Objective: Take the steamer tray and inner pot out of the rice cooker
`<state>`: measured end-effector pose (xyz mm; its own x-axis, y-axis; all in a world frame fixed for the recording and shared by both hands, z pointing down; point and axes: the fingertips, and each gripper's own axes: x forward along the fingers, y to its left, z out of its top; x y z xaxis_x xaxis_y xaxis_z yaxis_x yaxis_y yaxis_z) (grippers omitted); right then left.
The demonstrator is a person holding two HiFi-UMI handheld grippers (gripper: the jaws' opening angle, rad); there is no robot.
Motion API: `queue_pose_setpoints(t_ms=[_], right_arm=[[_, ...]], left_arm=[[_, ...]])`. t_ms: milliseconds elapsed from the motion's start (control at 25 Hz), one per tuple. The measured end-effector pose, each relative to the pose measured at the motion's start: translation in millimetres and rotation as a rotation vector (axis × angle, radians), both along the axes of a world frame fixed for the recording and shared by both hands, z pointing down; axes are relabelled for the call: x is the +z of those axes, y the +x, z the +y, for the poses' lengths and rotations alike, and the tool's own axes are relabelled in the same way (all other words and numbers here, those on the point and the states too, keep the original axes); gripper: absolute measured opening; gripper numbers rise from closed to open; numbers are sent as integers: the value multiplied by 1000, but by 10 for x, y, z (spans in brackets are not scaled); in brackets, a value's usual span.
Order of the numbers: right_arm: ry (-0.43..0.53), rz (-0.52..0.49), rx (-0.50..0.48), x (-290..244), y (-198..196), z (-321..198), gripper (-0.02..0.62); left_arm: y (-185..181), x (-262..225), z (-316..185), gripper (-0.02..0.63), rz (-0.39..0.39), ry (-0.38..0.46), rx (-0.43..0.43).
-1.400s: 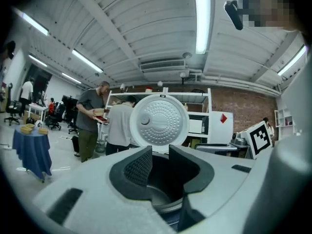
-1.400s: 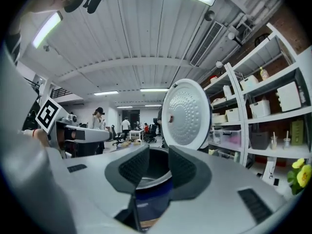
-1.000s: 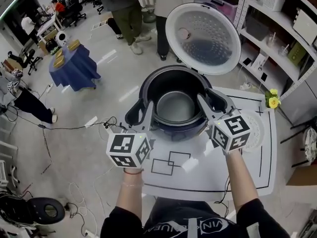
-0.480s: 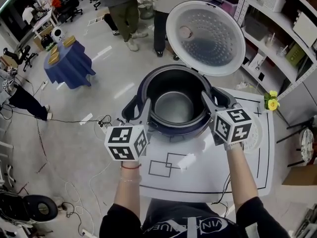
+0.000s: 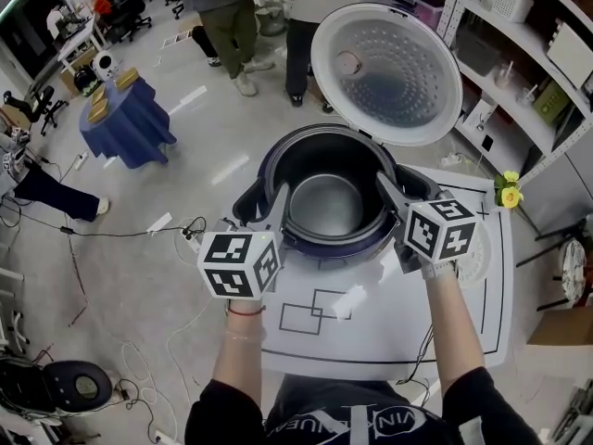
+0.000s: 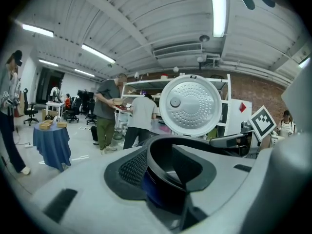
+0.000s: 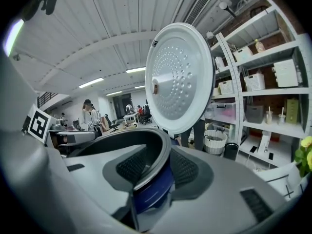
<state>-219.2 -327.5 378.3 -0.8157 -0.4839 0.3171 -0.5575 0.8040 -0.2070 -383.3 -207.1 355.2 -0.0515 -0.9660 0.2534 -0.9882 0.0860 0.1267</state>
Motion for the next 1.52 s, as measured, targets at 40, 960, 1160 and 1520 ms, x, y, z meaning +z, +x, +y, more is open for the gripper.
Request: queue_pose_setpoints(t_ms=[40, 960, 1160, 1520], right_arm=[[0, 4, 5, 1, -2, -4, 146], [36, -96, 86, -166, 78, 55, 97], [86, -184, 101, -455, 131, 131, 71], [185, -296, 154, -985, 319, 291, 71]], left_arm=[[-7, 6, -2, 133, -9, -9, -3], [-106, 69, 54, 109, 101, 6, -91], [-115, -164, 108, 109, 118, 88, -101], [16, -744, 190, 109, 104, 242, -49]])
